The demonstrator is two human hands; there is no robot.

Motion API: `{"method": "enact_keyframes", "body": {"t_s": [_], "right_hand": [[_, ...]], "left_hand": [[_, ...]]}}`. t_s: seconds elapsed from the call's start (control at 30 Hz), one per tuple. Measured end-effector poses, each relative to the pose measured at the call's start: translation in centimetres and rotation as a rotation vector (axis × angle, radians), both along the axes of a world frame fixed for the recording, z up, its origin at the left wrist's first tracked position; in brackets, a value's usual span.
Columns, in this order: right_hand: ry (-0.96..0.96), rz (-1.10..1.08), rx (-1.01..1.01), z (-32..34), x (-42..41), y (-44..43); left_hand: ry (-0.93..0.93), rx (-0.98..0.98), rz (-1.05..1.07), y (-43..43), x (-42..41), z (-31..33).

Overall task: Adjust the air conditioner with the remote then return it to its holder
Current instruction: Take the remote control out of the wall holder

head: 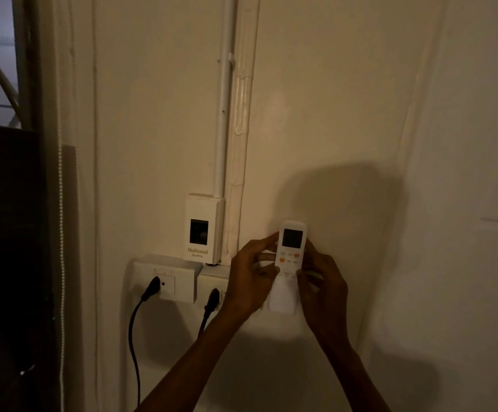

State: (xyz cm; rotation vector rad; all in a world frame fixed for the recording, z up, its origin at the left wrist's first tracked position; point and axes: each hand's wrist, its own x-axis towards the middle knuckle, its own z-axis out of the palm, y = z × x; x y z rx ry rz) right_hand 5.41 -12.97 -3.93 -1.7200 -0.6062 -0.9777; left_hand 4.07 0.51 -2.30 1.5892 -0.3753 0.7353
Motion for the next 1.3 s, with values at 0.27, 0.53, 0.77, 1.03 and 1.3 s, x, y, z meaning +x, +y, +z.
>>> {"method": "enact_keyframes", "body": {"t_s": [0.27,0.53,0.77,1.03,1.3], "right_hand": [[-0.036,0.033,0.003,1.2,-0.2,-0.1],[-0.034,0.058,0.018,2.5,0.0,-0.4],[-0.051,0.111,0.015,5.0,0.2,-0.3],[-0.105,0.108,0.009,8.1,-0.3,-0.1],[-0.218,0.091,-0.022,10.0,-2.4,-0.7]], "left_hand": [[-0.033,0.021,0.015,0.2,0.4,0.6],[-0.042,0.045,-0.007,0.5,0.1,2.5],[-0.083,0.055,0.010,1.2,0.0,5.1],[-0.127,0.035,-0.032,1.5,-1.3,8.1],[-0.176,0.056,-0.035,1.0,-3.6,9.9]]}}
